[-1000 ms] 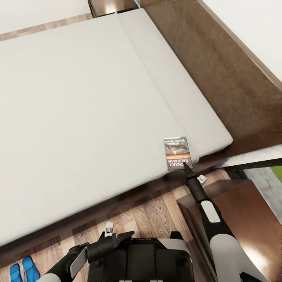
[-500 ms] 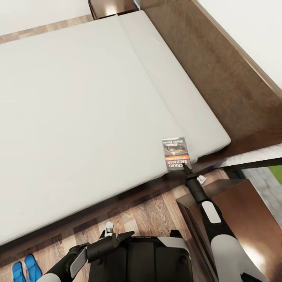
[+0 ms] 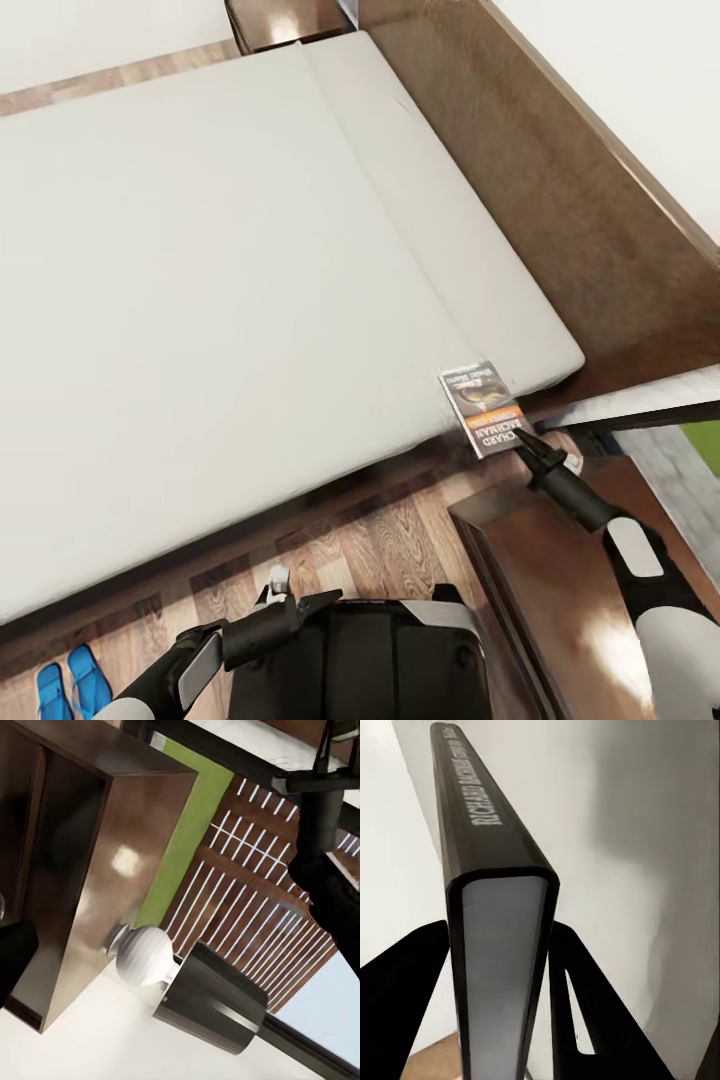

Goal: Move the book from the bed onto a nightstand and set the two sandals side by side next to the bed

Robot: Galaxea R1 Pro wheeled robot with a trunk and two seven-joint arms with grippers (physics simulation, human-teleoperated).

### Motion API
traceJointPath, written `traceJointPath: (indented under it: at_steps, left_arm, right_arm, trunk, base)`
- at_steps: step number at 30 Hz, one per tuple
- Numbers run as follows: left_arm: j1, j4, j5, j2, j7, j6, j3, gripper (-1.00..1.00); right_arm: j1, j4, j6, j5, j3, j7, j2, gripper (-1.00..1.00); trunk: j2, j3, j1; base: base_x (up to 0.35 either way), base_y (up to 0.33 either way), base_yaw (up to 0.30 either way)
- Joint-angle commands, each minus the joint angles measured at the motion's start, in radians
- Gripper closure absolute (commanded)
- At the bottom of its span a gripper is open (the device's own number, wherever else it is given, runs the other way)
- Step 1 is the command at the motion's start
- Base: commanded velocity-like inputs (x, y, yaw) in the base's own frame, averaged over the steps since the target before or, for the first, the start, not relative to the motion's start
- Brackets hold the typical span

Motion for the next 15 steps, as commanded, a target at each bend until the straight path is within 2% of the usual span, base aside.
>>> traceJointPath:
  at_steps: [1, 4, 6, 9, 13, 15]
  left_arm:
    - [-0.001, 0.0, 0.009, 0.001, -0.001, 0.01, -0.006, -1.0]
    - [0.0, 0.0, 0.01, 0.001, -0.003, 0.011, -0.006, -1.0]
    - [0.0, -0.001, 0.011, 0.001, -0.006, 0.012, -0.006, -1.0]
    - [0.0, -0.002, 0.013, 0.001, -0.01, 0.014, -0.007, -1.0]
    - [0.0, -0.002, 0.012, 0.001, -0.01, 0.015, -0.006, -1.0]
    - [0.0, -0.002, 0.011, 0.001, -0.01, 0.015, -0.006, -1.0]
  right_arm:
    - [0.009, 0.002, 0.005, 0.008, 0.0, 0.049, -0.042, 1.0]
    - [0.053, 0.005, 0.009, 0.008, 0.0, 0.171, -0.148, 1.0]
    - [0.075, 0.005, 0.009, 0.008, 0.0, 0.244, -0.196, 1.0]
    - [0.087, 0.017, 0.01, 0.01, 0.0, 0.311, -0.225, 1.0]
    - [0.09, 0.04, 0.01, 0.017, 0.001, 0.326, -0.233, 1.0]
    - [0.09, 0.046, 0.018, 0.042, 0.001, 0.328, -0.234, 1.0]
  trunk:
    - [0.007, 0.003, -0.004]
    - [0.028, 0.012, -0.015]
    - [0.042, 0.018, -0.023]
    - [0.063, 0.028, -0.034]
    - [0.091, 0.04, -0.05]
    - [0.105, 0.047, -0.057]
  base:
    - [0.0, 0.0, 0.0]
    - [0.0, 0.0, 0.0]
    - [0.0, 0.0, 0.0]
    - [0.0, 0.0, 0.0]
    - [0.0, 0.0, 0.0]
    - [0.0, 0.0, 0.0]
